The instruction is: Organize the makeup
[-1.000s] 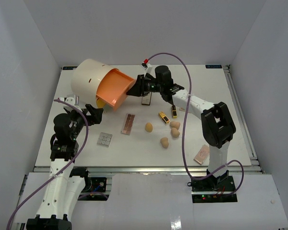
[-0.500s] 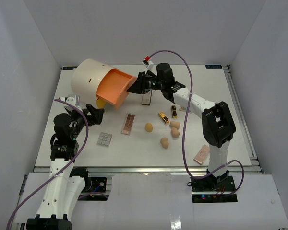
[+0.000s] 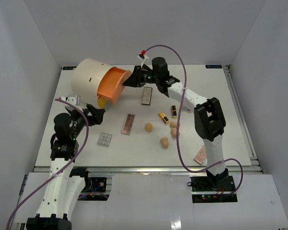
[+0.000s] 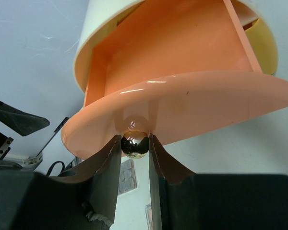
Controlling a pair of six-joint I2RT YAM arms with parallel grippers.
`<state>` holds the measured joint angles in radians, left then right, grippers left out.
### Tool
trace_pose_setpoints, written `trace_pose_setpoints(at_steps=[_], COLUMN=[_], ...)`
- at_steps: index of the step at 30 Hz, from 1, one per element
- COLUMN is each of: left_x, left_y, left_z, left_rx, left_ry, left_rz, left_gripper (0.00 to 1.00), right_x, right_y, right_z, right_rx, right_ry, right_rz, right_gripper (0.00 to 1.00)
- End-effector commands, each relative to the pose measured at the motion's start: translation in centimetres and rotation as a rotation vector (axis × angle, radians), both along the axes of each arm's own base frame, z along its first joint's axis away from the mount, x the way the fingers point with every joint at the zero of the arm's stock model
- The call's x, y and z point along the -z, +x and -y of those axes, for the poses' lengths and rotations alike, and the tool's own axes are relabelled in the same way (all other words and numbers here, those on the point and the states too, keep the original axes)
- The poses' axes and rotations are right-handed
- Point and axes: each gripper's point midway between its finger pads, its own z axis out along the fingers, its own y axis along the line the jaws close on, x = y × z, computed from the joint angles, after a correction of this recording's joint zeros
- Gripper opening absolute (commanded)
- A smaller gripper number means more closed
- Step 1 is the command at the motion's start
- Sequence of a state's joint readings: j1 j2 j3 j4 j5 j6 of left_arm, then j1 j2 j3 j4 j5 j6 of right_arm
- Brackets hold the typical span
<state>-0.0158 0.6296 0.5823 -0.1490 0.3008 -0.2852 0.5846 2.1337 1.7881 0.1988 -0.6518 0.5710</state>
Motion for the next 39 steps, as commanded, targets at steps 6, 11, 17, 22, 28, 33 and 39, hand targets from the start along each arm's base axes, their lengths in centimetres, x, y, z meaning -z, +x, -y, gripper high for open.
trace_pose_setpoints(at_steps=[6,11,17,22,28,33,39], left_x=[-0.9,-1.1,-1.6,-2.1,-2.0,-0.8,1.5], left_y=[-0.1,-0.2,-0.8,-1.7,-3.4,-5.7,-6.2], left_z=[0.5,0.8,1.9,4.4,9.1,15.7,20.8], left_rx=[0.029,0.049,0.123,0.278,0.446,0.543,0.518], left_ry=[0.005,0.004,-0.003,-0.046,-0.144,-0.113,-0.010], left_rz=[0.035,0.043,0.069,0.069,-0.047,-0.180,-0.274], left_gripper=[0.93,0.93,0.92,0.81,0.74,0.74,0.84], right_x=[-1.8,-2.5,-3.7,-2.7,-0.1,0.8,1.3], right_y=[-0.1,-1.0,-3.5,-7.4,-12.6,-15.0,-14.9], right_z=[0.4,1.5,5.4,10.0,16.6,22.0,27.4], right_rx=[-0.001,-0.006,-0.066,-0.173,-0.261,-0.183,-0.056], right_ry=[0.032,0.027,0.049,0.020,-0.110,-0.147,-0.127], right_rz=[0.050,0.086,0.183,0.304,0.471,0.511,0.489], right_gripper=[0.53,0.79,0.95,0.97,0.97,0.97,0.95])
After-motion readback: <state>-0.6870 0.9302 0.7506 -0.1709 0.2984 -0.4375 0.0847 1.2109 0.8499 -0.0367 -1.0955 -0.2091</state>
